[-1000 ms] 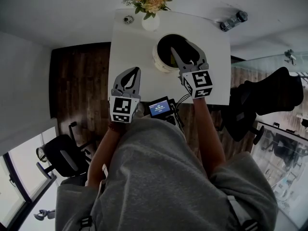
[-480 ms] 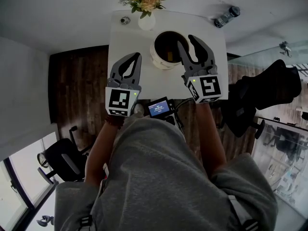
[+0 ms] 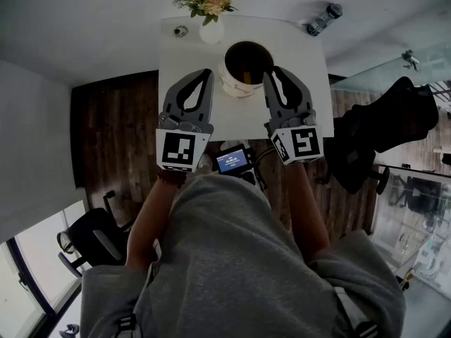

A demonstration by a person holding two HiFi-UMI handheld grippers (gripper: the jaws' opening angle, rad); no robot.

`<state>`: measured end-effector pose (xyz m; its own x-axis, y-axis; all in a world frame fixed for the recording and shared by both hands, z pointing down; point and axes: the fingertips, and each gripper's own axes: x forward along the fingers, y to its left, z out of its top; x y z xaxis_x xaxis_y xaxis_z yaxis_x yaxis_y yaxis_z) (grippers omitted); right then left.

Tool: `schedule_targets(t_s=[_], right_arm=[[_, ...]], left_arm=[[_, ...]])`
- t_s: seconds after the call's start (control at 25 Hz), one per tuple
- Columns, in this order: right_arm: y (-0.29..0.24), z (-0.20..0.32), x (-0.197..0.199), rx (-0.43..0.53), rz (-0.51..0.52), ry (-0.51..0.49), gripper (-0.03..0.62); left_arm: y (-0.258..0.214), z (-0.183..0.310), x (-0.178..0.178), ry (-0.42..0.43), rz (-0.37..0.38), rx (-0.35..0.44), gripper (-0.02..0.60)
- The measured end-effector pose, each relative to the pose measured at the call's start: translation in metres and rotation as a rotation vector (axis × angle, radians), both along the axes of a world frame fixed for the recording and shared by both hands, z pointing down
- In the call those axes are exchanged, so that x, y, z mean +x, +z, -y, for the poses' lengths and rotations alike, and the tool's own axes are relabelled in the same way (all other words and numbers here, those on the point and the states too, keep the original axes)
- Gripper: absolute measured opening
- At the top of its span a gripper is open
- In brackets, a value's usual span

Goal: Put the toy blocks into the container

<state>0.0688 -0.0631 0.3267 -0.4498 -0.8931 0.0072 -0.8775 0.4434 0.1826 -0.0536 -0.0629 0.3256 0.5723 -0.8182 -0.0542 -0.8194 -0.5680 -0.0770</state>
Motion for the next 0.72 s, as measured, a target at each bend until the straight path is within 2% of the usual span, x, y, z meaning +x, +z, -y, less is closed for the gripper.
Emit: schedule_targets(t_s=[0.44, 0.72], right_arm=[[0.035, -0.047, -0.005, -0.089, -0.015, 0.045, 0.015], [0.045, -0.056, -0.016, -0.123, -0.017, -0.002, 0.003]], left_arm=[[0.025, -0.037, 0.005, 0.031, -0.003, -0.039, 0.008], [0.04, -0.055, 0.011, 0.061, 0.002, -0.066, 0.008]])
